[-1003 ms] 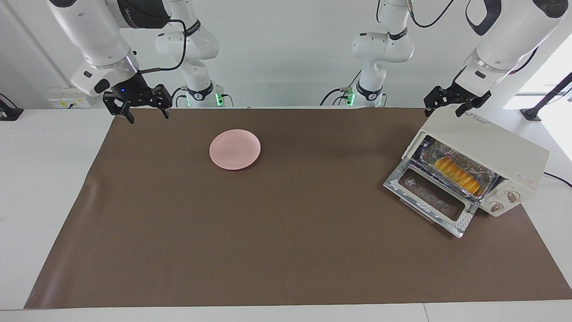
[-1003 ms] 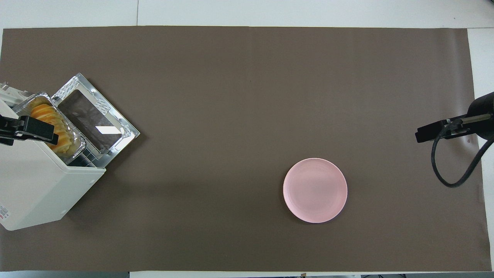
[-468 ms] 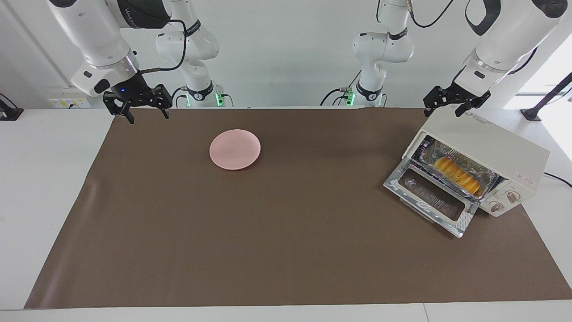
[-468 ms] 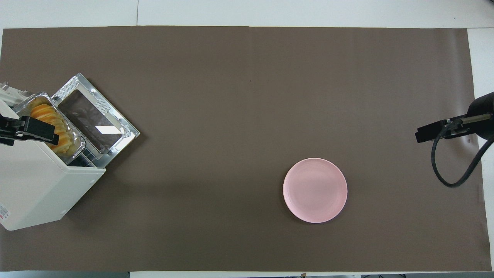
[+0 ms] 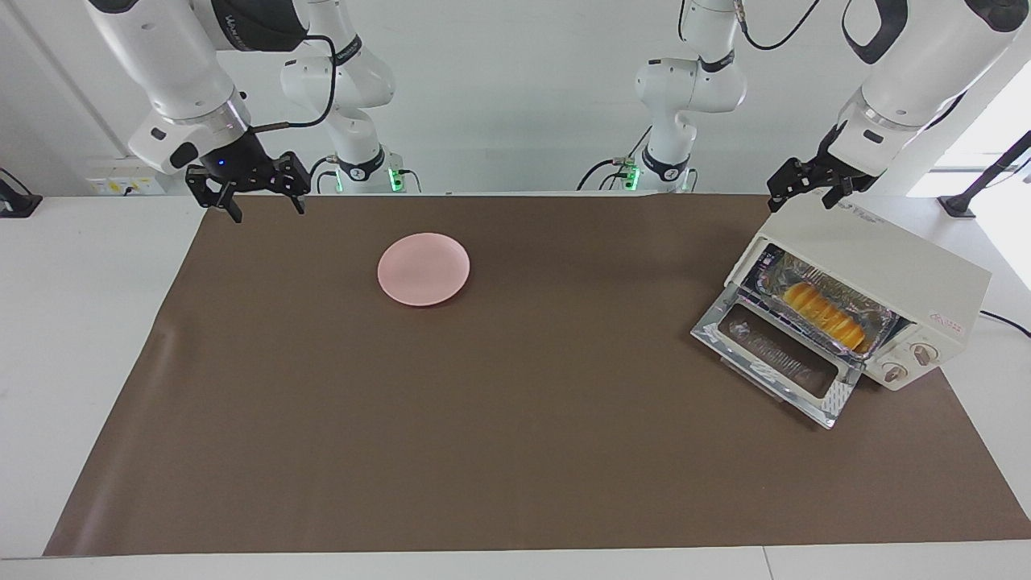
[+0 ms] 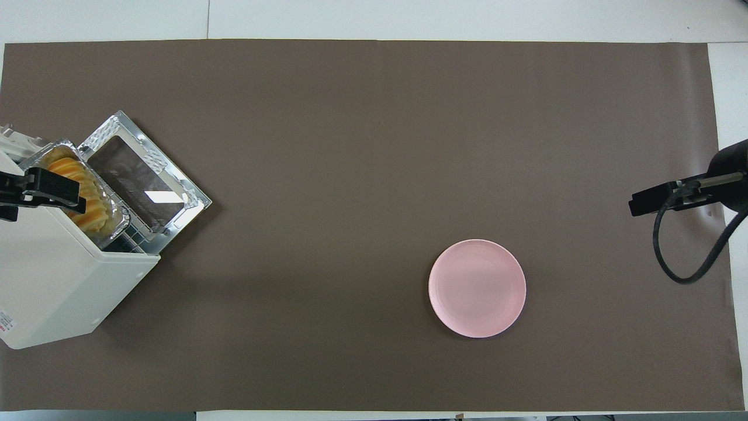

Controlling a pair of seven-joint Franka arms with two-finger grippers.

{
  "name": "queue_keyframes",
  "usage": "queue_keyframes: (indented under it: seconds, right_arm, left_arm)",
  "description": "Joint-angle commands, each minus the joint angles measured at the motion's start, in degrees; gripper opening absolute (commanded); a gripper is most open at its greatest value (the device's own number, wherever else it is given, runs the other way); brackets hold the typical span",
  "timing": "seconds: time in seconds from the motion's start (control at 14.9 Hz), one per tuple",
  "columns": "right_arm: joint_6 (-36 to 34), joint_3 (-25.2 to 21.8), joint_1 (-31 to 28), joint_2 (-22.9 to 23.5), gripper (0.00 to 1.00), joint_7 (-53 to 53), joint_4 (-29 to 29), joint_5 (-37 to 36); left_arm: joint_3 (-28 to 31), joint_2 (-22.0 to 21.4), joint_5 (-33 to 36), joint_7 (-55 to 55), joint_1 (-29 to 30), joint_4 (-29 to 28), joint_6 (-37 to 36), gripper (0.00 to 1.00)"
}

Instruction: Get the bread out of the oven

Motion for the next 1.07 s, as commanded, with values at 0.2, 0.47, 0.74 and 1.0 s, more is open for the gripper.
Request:
queue_keyframes:
  seconds: [0.2,0.47,0.74,1.0]
  right_arm:
    - [-0.4,0.8,-1.2,-0.6,1.0,0.6,-0.1,0.8]
    - [-0.4,0.8,-1.3,-0.6,1.0,0.6,-0.1,0.7]
    - [-0.4,0.8,-1.2,-0.6,1.0,0.6,-0.1,0.7]
    - [-0.4,0.7,-1.2,-0.6,1.0,0.6,-0.1,0.7]
  left_arm:
    - [1.2,19.1,0.2,-14.1,-0.3,17.0,-2.4,1.0]
    - [3.5,22.2,1.0,-22.3,0.2,14.6,7.5,1.0]
    - [4.5,20.6,5.2,-29.4,-1.0,4.9,13.2,1.0]
    - [4.5,18.2,5.2,-29.5,-1.0,-3.6,20.9,1.0]
